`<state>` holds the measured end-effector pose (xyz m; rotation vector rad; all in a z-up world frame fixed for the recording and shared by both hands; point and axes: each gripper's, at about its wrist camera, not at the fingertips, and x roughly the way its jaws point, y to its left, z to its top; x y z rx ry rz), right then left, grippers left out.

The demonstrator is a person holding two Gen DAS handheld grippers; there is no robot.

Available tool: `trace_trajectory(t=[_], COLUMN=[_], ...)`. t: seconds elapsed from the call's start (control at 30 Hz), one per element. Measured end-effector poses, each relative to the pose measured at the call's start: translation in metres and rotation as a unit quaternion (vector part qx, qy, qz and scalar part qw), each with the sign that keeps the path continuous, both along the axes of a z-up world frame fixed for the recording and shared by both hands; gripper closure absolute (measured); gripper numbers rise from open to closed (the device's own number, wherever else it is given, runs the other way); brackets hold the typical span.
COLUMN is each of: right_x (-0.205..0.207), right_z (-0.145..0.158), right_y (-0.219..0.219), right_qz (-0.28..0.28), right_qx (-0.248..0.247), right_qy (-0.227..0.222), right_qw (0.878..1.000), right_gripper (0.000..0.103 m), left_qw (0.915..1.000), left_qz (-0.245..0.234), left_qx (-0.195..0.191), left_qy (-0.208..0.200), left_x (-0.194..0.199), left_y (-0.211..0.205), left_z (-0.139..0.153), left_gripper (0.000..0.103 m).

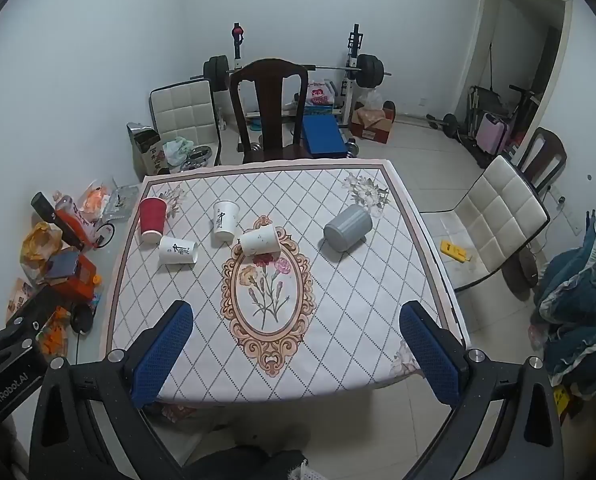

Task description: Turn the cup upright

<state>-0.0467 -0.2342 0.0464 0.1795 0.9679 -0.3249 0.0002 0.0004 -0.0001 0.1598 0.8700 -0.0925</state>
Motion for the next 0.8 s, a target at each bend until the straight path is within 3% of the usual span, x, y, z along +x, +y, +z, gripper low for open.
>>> trace_trajectory(t=[0.8], right_x=[0.002], right_z=[0.001], right_y=[-0.001], right_qz=[0.0], right_qx=[-0.004], right_qy=[-0.002], right_qw=[1.0], right_gripper=[0.0], left_qw=[0.9999], left_qz=[-0.006], left_qx=[-0.001], left_qy=[-0.008], left_x=[0.0], left_y=[-0.014], left_z=[0.011], left_gripper=[0.0])
